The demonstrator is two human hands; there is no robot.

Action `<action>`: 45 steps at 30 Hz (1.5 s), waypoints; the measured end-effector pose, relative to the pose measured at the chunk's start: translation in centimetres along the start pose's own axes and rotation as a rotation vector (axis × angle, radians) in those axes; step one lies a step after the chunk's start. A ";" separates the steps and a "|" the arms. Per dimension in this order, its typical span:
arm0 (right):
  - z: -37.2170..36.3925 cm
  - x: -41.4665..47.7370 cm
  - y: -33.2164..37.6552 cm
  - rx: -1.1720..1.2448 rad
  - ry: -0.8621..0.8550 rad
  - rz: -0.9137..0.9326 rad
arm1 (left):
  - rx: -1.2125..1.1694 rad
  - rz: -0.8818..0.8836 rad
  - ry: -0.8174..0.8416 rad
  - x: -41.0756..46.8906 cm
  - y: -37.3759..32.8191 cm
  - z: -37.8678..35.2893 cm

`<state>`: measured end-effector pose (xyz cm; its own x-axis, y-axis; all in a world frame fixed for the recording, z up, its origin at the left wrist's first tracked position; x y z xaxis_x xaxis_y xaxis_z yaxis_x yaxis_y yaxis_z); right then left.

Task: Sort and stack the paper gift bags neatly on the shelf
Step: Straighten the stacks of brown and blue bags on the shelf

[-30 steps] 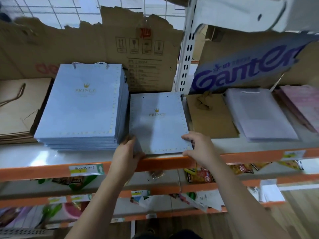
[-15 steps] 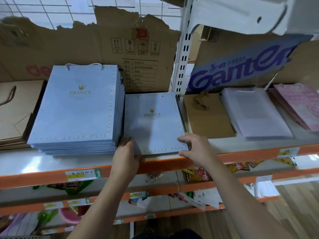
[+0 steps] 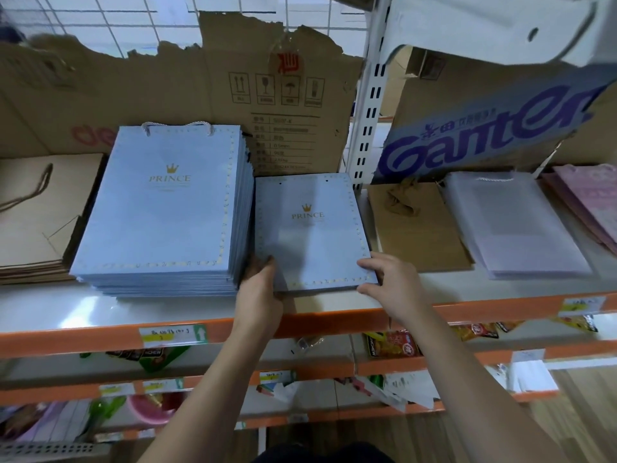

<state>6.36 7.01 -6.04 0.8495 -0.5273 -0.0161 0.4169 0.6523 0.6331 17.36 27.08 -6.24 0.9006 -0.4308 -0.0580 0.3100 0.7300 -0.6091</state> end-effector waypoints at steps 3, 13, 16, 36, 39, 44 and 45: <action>-0.2 -0.1 0.4 0.026 -0.017 0.001 | 0.045 -0.030 0.017 0.1 0.1 -0.2; -1.2 0.0 0.8 -0.027 -0.049 -0.014 | 0.049 -0.053 0.002 0.3 0.7 -0.2; -1.3 -0.1 1.0 -0.020 -0.050 -0.015 | 0.052 -0.038 -0.012 0.2 0.9 0.0; -1.2 -0.5 0.8 0.006 -0.027 -0.025 | -0.050 -0.080 0.047 0.9 2.1 -0.1; -1.2 -0.4 0.9 -0.022 -0.010 -0.013 | 0.008 -0.071 0.025 0.9 1.9 -0.2; -0.5 -0.2 1.5 0.006 -0.026 0.034 | 0.021 -0.101 -0.043 -0.5 -0.3 1.0; -0.1 -0.1 2.1 0.041 -0.061 0.069 | 0.000 -0.147 -0.078 -1.0 -1.2 2.0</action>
<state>7.18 8.47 -4.82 0.8540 -0.5149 0.0746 0.3438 0.6661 0.6619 16.67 27.74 -3.85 0.8663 -0.4906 0.0937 0.4406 0.6621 -0.6062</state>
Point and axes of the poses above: each hand's wrist, its own x-axis towards the middle knuckle, its own z-axis out of the back of the hand, y = z × x, the point moved 5 cm from there along x, towards the middle knuckle, and after that the axes turned 2 degrees about -y, right-handed, at the moved point
